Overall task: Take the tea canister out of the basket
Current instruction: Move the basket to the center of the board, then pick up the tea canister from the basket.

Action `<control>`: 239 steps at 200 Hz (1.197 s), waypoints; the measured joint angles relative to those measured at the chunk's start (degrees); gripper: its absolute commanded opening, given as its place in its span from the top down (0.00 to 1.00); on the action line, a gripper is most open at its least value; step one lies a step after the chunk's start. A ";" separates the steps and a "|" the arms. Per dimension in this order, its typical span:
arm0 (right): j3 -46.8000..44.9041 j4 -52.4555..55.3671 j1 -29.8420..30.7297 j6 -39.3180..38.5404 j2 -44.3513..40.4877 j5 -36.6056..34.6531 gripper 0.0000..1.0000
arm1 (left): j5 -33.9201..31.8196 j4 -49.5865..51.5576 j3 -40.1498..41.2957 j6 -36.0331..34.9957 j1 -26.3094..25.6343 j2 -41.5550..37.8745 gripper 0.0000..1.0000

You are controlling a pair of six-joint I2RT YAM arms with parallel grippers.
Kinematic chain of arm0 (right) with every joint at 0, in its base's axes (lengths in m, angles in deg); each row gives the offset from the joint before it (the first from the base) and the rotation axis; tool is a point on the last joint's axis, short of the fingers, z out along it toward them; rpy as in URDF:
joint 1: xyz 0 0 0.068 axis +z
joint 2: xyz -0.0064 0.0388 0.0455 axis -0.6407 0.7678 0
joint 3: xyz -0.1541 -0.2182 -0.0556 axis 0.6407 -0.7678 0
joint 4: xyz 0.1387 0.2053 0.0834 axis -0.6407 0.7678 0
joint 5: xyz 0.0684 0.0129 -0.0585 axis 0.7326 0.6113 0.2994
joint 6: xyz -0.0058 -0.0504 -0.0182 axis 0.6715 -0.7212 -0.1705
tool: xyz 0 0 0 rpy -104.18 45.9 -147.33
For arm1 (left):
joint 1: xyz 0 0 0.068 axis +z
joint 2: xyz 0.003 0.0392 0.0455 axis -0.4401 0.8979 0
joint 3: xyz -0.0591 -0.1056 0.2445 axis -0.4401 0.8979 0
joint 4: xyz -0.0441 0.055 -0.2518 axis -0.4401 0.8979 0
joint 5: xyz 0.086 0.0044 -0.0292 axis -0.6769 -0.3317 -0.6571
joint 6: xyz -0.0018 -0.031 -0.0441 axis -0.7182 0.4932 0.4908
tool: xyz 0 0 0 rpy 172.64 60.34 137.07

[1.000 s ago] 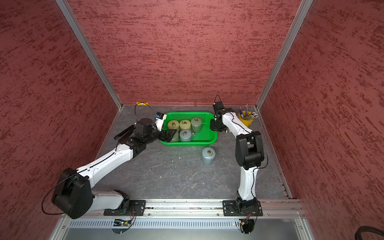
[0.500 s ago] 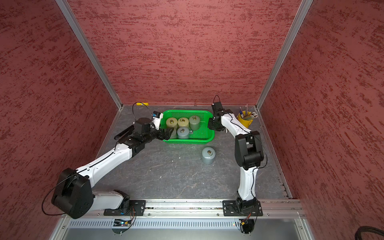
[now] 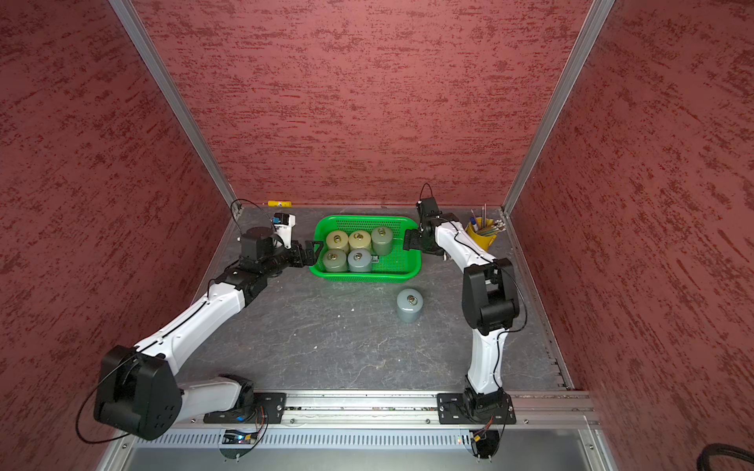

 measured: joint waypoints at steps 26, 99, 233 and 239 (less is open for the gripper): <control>5.46 2.69 1.03 -2.91 -1.66 -0.85 0.07 | 2.05 -0.81 1.31 -1.68 -1.29 -1.29 0.00; 26.23 10.12 8.02 -5.95 5.11 -0.96 0.04 | 4.15 -1.44 1.70 -5.14 -5.31 -1.38 0.00; 48.85 21.55 10.08 -2.08 25.29 -0.81 0.06 | 1.05 4.22 -2.73 -8.79 -10.03 3.34 0.00; 49.09 21.55 10.16 -2.03 25.70 -0.74 0.06 | 0.85 4.31 -2.78 -8.94 -10.14 3.45 0.00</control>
